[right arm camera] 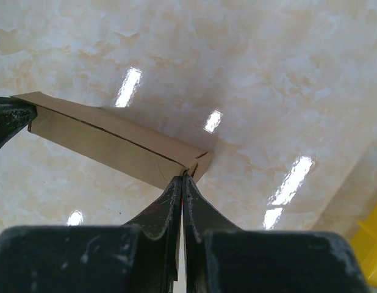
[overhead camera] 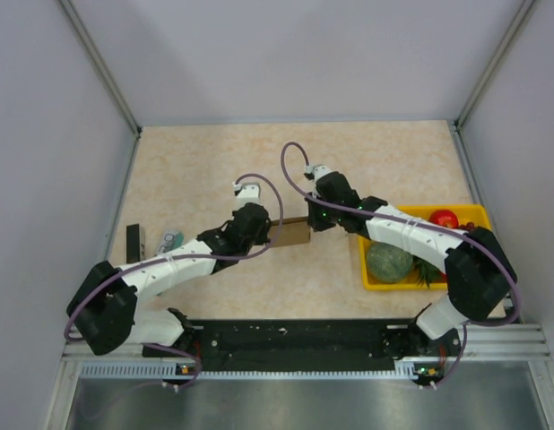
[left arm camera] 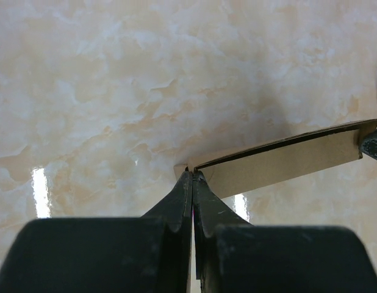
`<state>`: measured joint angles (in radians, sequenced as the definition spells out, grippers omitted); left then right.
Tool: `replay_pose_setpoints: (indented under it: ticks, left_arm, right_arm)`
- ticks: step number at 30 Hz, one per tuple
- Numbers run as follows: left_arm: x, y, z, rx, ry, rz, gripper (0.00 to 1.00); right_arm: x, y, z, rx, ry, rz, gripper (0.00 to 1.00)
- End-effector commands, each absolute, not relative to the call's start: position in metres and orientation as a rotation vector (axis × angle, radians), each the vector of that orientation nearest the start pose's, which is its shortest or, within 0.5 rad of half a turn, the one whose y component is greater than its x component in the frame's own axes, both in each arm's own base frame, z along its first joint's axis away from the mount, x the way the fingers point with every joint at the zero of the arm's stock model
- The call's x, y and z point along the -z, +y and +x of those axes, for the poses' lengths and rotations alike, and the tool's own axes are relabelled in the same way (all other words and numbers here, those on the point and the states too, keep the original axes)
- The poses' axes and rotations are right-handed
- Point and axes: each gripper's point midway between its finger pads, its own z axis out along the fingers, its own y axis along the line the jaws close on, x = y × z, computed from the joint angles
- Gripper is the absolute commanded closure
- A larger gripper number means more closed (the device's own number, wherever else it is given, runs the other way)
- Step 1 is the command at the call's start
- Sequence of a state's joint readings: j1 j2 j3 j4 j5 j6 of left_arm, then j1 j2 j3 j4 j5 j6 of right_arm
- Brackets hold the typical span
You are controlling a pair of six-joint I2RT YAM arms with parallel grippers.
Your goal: Fold the paper box
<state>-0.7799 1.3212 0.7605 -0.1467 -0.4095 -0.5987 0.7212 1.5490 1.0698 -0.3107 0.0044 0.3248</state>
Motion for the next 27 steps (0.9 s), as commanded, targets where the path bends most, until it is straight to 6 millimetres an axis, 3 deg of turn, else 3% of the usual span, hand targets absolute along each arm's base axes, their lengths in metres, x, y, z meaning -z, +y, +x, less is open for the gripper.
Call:
replay_pose_setpoints:
  ticks: [1,9,13,18,20,27]
  left_arm:
    - [-0.065,-0.209,0.258,0.255,2.339,0.061,1.00]
    - [-0.057,-0.212,0.256,0.244,2.331,0.116,1.00]
    - [-0.053,-0.211,0.253,0.229,2.331,0.114,1.00]
    - [-0.043,-0.207,0.248,0.216,2.330,0.108,1.00]
    - [-0.041,-0.206,0.246,0.214,2.324,0.116,1.00]
    - [-0.037,-0.202,0.247,0.175,2.322,0.119,1.00]
  right_arm:
    - [-0.108,0.292,0.284,-0.552,2.275,-0.626,1.00]
    - [-0.114,0.279,0.281,-0.554,2.172,-0.694,1.00]
    - [-0.105,0.268,0.275,-0.579,2.186,-0.690,1.00]
    - [-0.093,0.273,0.266,-0.634,2.215,-0.708,1.00]
    - [-0.100,0.277,0.266,-0.664,2.215,-0.683,1.00]
    - [-0.132,0.278,0.267,-0.700,2.239,-0.585,0.72]
